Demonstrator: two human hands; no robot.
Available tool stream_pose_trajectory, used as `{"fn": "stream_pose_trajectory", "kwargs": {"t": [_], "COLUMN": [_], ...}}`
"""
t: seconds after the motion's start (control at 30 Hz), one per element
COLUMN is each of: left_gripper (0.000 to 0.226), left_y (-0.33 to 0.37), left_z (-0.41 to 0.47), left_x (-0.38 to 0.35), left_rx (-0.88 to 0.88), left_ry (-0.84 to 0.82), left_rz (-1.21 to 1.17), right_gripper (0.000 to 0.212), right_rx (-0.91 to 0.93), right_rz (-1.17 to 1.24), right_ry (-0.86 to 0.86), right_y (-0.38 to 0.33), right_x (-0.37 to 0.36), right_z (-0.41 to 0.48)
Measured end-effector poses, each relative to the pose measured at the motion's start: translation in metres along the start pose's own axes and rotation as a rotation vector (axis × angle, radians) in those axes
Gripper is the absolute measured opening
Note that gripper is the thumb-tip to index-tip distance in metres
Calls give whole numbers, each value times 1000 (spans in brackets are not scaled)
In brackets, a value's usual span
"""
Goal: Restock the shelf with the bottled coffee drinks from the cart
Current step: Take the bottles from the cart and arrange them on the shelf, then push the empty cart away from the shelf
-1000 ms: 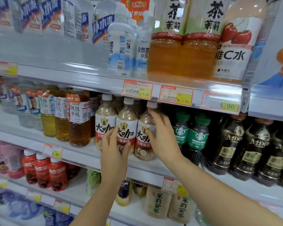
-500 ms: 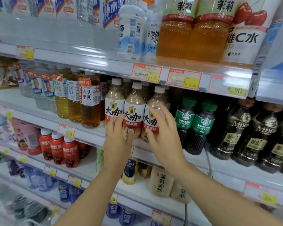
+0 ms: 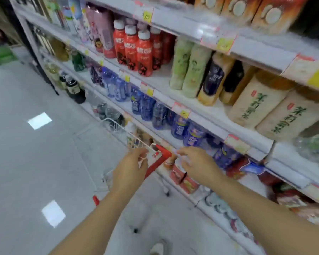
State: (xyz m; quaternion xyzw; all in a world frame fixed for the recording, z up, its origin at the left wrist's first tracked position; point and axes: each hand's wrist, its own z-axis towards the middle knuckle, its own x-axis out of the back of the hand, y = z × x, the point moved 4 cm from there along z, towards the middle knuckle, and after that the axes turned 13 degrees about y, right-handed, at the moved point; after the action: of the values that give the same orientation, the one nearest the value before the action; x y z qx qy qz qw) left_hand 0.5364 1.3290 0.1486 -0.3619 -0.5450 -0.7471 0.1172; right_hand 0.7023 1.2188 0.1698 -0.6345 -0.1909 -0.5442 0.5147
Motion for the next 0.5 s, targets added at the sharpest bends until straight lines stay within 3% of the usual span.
{"fn": "stream_pose_trajectory", "kwargs": {"t": [0.13, 0.33, 0.5], "left_gripper": [40, 42, 27], "left_y": [-78, -153, -174], "left_z": [-32, -47, -52], "left_x": [-26, -61, -70], "left_rx": [108, 187, 125], "left_ry": [-150, -248, -212], "left_rz": [179, 289, 359], "right_gripper": [44, 66, 64], "right_rx": [37, 154, 248], "right_rz": [7, -238, -318], "right_ry": [-212, -328, -232], "right_y": [13, 25, 33], "right_x": [-93, -180, -212], "right_z": [0, 31, 36]}}
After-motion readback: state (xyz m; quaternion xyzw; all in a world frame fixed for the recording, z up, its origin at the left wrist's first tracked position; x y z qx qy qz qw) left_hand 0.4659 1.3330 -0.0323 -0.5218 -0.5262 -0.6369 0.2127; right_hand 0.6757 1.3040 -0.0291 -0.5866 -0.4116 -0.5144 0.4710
